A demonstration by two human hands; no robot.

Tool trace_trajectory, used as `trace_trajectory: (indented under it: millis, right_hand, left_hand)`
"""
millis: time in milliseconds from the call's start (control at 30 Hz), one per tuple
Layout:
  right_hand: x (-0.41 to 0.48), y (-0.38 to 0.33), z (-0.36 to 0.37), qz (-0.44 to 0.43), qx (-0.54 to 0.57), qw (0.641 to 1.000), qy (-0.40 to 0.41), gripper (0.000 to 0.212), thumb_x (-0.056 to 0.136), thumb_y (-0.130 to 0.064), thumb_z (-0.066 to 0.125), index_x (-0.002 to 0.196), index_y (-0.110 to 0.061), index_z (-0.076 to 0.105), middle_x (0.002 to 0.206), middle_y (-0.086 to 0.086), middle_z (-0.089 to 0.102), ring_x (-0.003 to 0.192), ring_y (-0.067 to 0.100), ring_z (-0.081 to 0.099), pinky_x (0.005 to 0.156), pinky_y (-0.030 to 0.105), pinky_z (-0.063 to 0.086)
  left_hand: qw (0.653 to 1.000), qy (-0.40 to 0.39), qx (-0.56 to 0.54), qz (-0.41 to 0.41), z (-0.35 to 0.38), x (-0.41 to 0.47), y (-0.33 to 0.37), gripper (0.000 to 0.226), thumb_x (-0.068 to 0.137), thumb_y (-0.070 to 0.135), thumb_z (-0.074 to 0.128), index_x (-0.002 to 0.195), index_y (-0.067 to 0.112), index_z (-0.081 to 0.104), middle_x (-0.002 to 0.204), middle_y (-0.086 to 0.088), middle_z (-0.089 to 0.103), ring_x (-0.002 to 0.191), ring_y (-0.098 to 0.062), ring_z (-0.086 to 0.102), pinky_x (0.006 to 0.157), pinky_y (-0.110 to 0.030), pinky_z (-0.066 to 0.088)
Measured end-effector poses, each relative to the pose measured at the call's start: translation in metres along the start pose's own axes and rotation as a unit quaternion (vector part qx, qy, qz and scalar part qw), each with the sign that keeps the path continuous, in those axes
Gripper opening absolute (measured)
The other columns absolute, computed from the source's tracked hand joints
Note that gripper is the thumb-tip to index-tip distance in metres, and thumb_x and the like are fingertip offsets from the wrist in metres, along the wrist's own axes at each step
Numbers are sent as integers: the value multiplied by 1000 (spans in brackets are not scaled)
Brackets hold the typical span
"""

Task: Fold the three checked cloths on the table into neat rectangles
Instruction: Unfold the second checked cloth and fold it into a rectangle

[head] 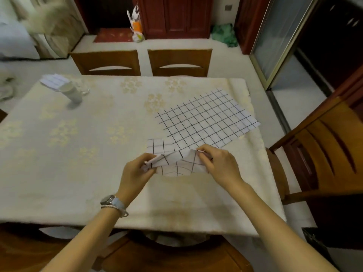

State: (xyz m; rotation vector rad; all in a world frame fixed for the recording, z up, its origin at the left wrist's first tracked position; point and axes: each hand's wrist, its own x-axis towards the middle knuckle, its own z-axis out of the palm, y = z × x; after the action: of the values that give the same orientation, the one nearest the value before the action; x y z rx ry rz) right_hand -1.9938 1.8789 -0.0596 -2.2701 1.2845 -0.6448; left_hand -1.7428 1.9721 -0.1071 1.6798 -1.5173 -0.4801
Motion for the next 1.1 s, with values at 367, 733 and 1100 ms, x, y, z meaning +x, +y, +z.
trace_trajectory:
  millis: [367,733,1100]
  right_hand:
    - [118,-67,-83,-85,-22,988,126,17,95,-37,55,99,-25,67,81,-4,69,77,22,64,60,30,47]
    - [202,-145,-138,-144,12,957,254,17,95,-36,56,94,-24,68,81,-3,72,78,18,66,66,37,54]
    - [169,-124,-70,-144,57,976,150,15,96,-33,58,96,-23,68,79,-5,69,70,15,62,58,29,48]
  left_hand:
    - [983,139,-101,70,-98,119,84,22,87,7,69,105,17,61,104,6,66,96,-14,65,82,-35,59]
    - [953,250,-111,132,-178,196,141,16,89,11,68,104,11,63,98,3,66,94,-13,63,85,-29,56]
    - [970,222,-43,87,-165,152,80,16,87,5,69,99,16,65,92,10,65,89,-1,61,83,-23,52]
